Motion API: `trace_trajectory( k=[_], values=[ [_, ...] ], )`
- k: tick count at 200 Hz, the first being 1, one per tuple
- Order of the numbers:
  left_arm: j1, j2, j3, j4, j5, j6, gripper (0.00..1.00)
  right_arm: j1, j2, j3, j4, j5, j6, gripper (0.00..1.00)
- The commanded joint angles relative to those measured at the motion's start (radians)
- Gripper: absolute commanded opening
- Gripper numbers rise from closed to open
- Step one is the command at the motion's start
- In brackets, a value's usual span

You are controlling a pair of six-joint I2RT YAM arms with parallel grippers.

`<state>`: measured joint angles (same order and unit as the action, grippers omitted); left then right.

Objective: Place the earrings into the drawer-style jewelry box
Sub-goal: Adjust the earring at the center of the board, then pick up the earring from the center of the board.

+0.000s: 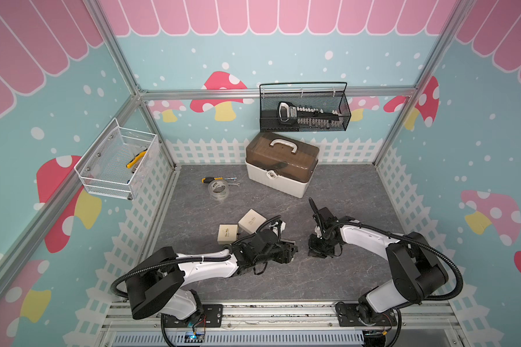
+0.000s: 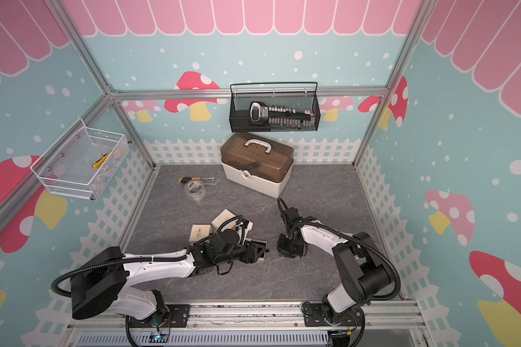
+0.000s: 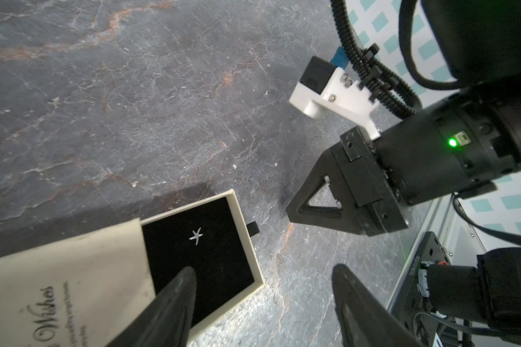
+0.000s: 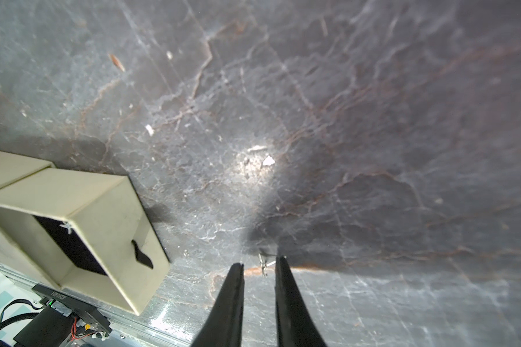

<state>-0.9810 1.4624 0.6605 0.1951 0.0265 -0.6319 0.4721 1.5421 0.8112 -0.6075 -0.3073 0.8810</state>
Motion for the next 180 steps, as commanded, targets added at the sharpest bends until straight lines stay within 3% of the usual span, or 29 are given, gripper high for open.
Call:
trace_trajectory(
  k=[1,82,180],
  values=[
    [0.006,0.003,-0.008,-0.006,0.0,0.0,0.73,0.006,0.01,-0.001,-0.009,0.007,0.001,0.2],
    [0.005,0.006,-0.004,-0.002,0.01,0.005,0.72,0.008,0.03,0.036,-0.049,0.04,-0.055,0.08],
    [0.007,-0.004,-0.01,-0.005,-0.008,0.005,0.72,0.011,-0.007,0.043,-0.054,0.042,-0.049,0.0]
  ],
)
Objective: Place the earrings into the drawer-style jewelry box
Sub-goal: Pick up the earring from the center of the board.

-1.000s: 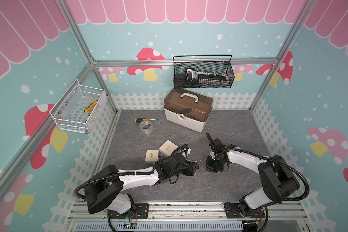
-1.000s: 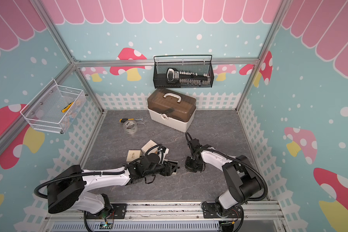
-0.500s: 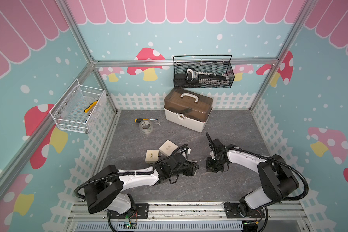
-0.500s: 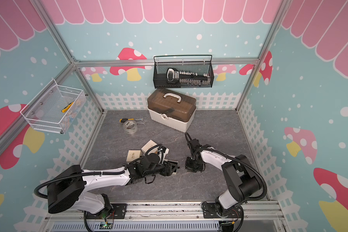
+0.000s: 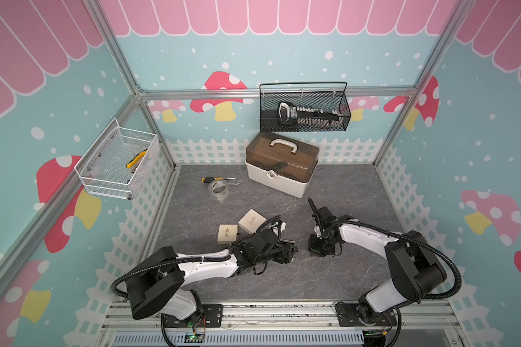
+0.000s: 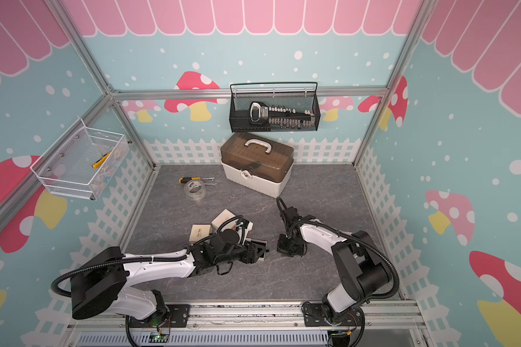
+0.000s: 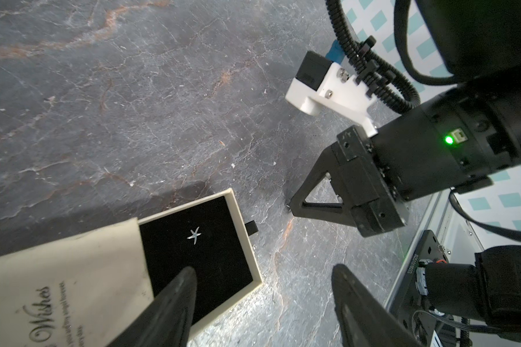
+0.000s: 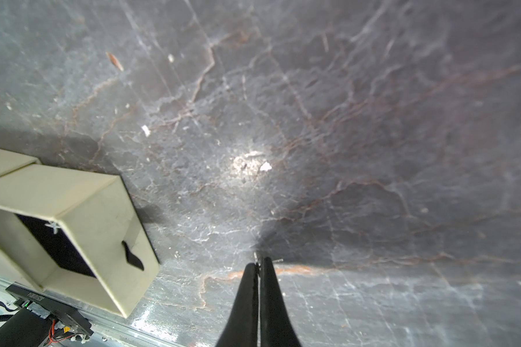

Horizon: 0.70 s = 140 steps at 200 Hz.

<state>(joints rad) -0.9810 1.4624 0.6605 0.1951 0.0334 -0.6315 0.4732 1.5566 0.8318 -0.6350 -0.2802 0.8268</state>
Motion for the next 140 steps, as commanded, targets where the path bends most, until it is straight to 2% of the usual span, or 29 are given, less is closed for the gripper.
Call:
trace_trajectory(
  k=[1,82,140],
  values=[
    [0.007,-0.005,-0.01,-0.006,-0.015,0.004,0.72,0.01,-0.023,0.023,-0.026,0.015,0.006,0.0],
    [0.086,-0.104,-0.092,-0.006,-0.003,-0.017,0.72,0.082,-0.173,-0.003,0.115,-0.017,0.187,0.0],
    [0.193,-0.234,-0.211,0.001,0.083,-0.025,0.72,0.204,-0.113,0.053,0.211,-0.028,0.255,0.0]
  ],
)
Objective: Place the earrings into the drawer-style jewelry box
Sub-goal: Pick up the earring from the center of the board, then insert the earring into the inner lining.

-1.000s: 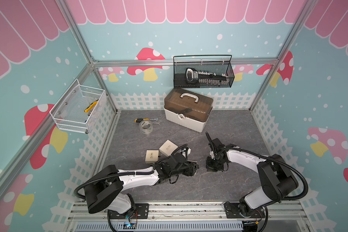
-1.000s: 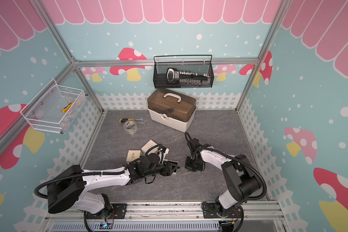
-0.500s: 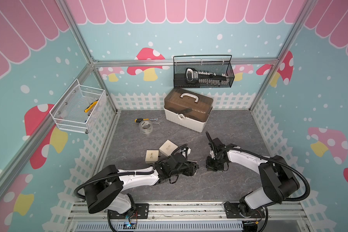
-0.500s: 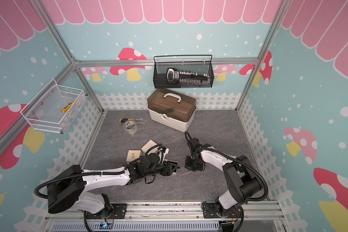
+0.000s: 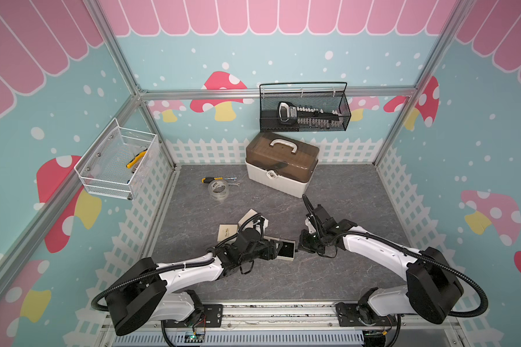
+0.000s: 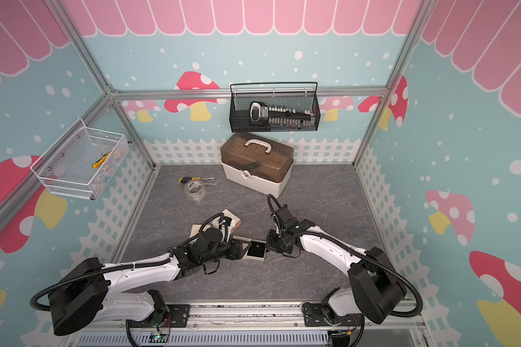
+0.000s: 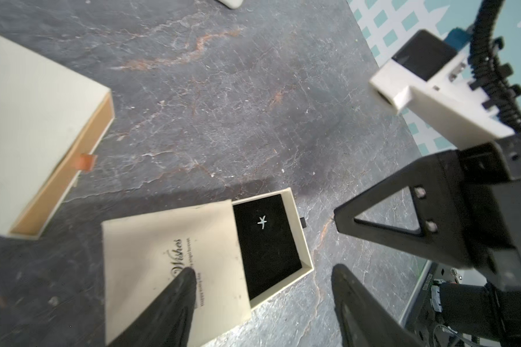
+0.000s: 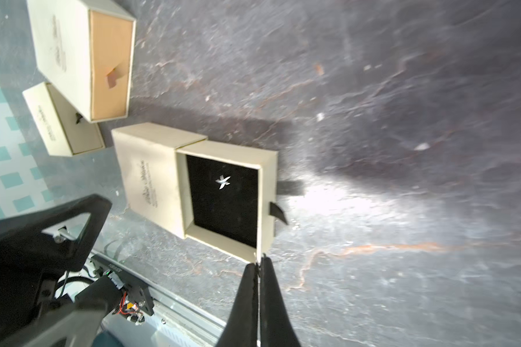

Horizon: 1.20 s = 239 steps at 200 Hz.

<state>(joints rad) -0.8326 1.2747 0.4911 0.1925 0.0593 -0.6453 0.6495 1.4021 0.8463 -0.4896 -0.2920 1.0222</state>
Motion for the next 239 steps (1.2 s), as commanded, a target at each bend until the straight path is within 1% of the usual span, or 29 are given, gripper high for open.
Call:
trace_trajectory(
  k=[1,20,32,88,171,239],
  values=[
    [0.048,-0.047,-0.044,0.007,0.062,-0.012,0.72,0.029,0.044,0.039,0.069,-0.017,0.06,0.0],
    [0.089,-0.061,-0.067,0.05,0.139,-0.013,0.72,0.047,0.09,0.056,0.115,-0.041,0.071,0.0],
    [0.095,-0.056,-0.061,0.053,0.17,0.001,0.72,0.055,0.113,0.06,0.143,-0.056,0.083,0.0],
    [0.093,0.012,-0.042,0.09,0.23,0.03,0.73,0.062,0.166,0.059,0.2,-0.075,0.123,0.0],
    [0.073,0.091,-0.033,0.158,0.234,0.014,0.73,0.072,0.197,0.045,0.197,-0.091,0.129,0.0],
    [0.06,0.123,-0.013,0.14,0.218,0.017,0.72,0.076,0.217,0.045,0.196,-0.091,0.125,0.0]
  ],
)
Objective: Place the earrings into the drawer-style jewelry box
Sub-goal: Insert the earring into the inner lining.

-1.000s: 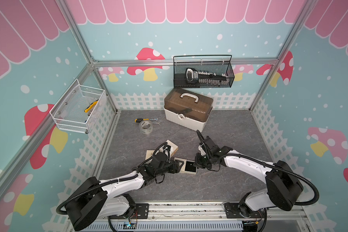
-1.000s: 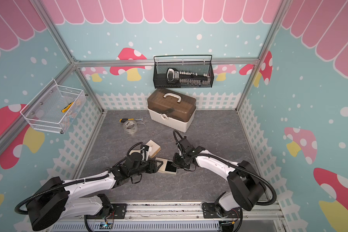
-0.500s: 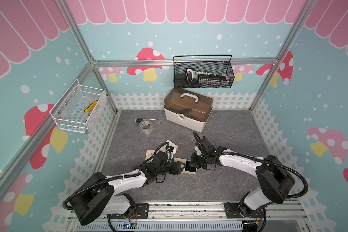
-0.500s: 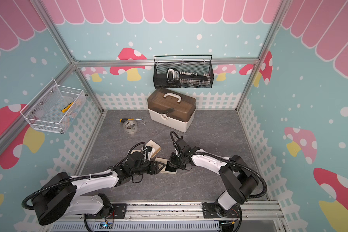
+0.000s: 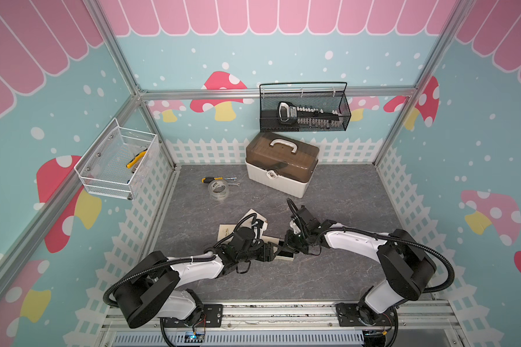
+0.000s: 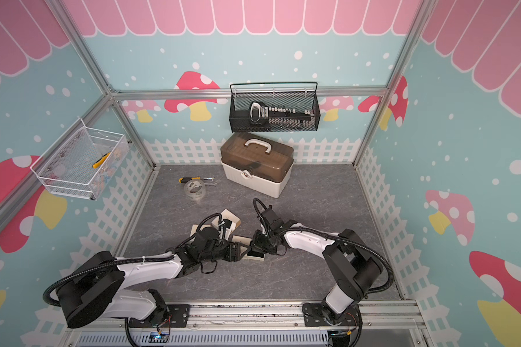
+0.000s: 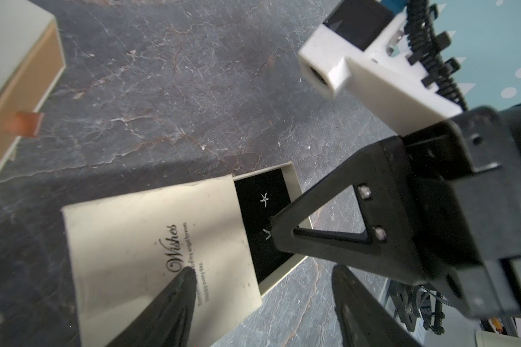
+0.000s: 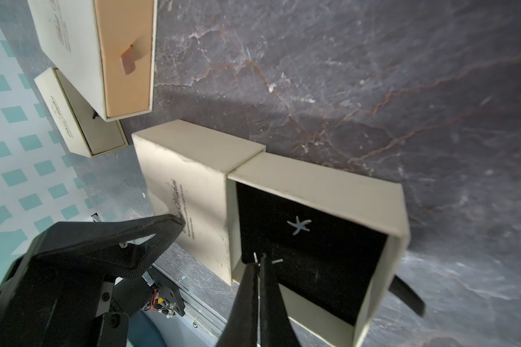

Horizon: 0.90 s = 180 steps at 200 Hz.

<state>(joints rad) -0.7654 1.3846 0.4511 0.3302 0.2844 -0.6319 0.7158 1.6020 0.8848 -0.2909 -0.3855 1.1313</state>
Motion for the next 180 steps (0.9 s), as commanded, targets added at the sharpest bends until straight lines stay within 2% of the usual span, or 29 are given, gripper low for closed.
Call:
trace_trajectory(
  k=[1,180],
  values=[
    [-0.007,0.014,0.027,0.003,-0.007,0.004,0.72,0.009,0.017,0.006,-0.002,0.002,0.016,0.0],
    [-0.01,0.018,0.037,-0.049,-0.032,0.014,0.72,0.01,0.047,-0.005,-0.051,0.075,-0.01,0.01]
  ],
)
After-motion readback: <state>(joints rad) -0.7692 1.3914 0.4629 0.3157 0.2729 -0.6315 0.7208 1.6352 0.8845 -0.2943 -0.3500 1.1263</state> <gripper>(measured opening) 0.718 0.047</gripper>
